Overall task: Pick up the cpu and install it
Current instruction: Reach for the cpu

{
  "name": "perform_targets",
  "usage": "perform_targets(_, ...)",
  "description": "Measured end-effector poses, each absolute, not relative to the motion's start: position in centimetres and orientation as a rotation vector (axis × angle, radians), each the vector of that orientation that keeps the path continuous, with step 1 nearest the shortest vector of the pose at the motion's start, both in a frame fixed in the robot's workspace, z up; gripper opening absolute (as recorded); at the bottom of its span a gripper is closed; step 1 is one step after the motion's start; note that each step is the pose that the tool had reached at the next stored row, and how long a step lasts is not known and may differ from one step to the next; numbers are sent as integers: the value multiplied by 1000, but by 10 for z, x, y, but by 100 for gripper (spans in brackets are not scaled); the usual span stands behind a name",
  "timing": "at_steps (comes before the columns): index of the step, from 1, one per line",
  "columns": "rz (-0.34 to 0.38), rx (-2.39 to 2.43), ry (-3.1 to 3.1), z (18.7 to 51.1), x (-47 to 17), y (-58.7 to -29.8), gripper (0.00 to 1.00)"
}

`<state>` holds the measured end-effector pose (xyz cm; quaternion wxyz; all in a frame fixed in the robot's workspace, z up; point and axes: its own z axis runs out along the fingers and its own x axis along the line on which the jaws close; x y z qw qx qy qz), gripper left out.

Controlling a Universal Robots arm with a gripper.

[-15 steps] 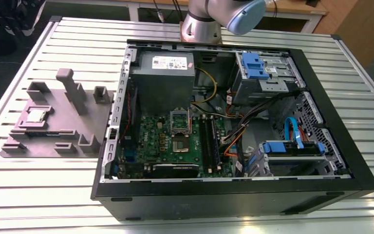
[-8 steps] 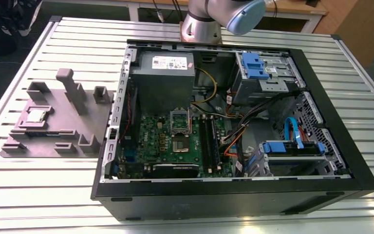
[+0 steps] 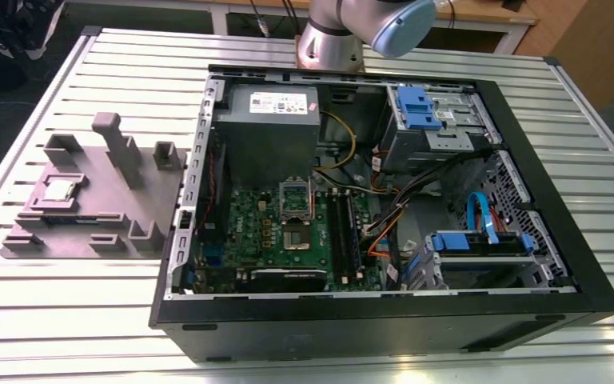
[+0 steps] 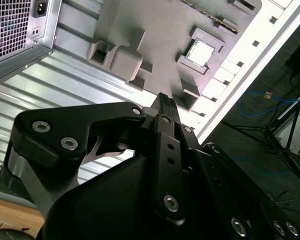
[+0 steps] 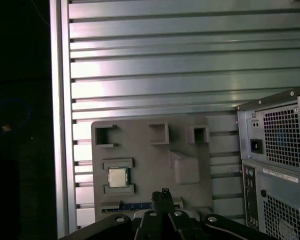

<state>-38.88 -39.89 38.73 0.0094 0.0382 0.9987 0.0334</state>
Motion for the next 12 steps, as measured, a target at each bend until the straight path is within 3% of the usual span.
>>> perform_targets(12,104,119,3120,387,-397,-399,10)
